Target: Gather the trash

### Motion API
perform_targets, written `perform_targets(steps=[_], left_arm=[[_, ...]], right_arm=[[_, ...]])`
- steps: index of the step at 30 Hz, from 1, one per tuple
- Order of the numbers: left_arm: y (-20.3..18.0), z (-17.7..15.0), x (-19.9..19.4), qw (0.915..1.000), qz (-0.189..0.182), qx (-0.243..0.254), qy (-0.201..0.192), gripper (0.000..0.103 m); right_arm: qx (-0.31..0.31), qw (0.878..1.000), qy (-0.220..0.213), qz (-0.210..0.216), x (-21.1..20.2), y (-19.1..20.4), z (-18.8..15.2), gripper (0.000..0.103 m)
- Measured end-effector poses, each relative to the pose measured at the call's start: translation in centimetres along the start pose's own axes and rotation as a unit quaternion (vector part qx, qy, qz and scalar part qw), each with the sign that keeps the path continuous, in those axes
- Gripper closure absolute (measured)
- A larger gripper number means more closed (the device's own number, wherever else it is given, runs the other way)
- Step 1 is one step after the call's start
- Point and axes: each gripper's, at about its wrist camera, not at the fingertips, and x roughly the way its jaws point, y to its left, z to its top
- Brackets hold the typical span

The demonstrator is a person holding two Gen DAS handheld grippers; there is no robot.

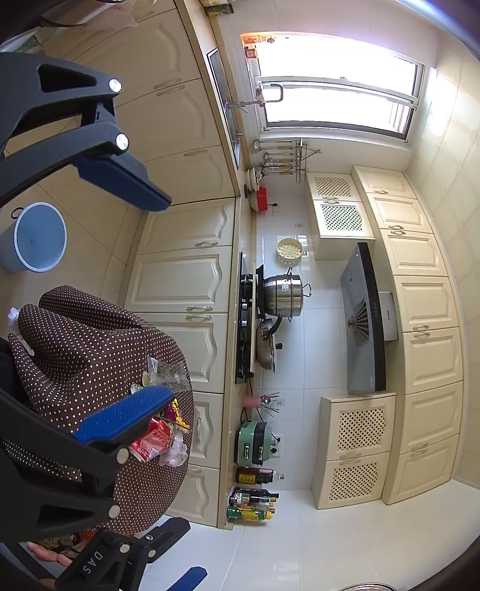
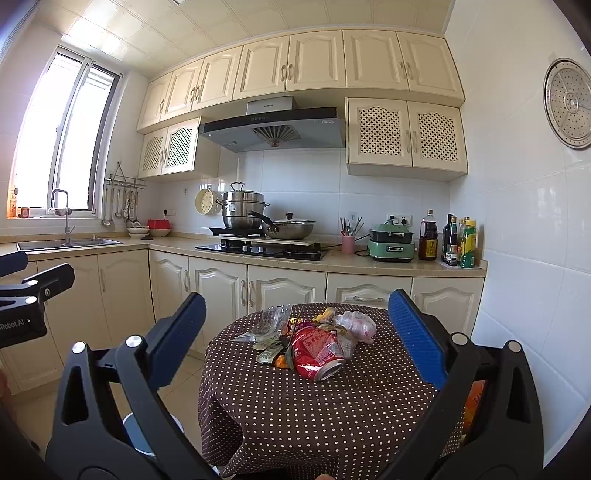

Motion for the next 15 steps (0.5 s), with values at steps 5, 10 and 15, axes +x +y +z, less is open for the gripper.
perform_targets(steps=[5,10,15], left_arm=[[-0.05,-0.03,-0.03,1.0000,0.000,0.000,0.000,0.009],[-0.03,-0.04,-0.03,1.0000,0.000,0.000,0.000,0.009],[-0.02,-0.15,-0.05,1.0000,0.000,-0.001,0.001,0.009]], right_arm=[[0.000,1.000,0.001,0.000,0.00,0.01,-0.05,0.006],[0.000,1.000,0.001,0.000,0.00,0.05,-0.10,0.006],[0.000,1.000,0.001,0.000,0.02,0.09,-0.15,0.006]])
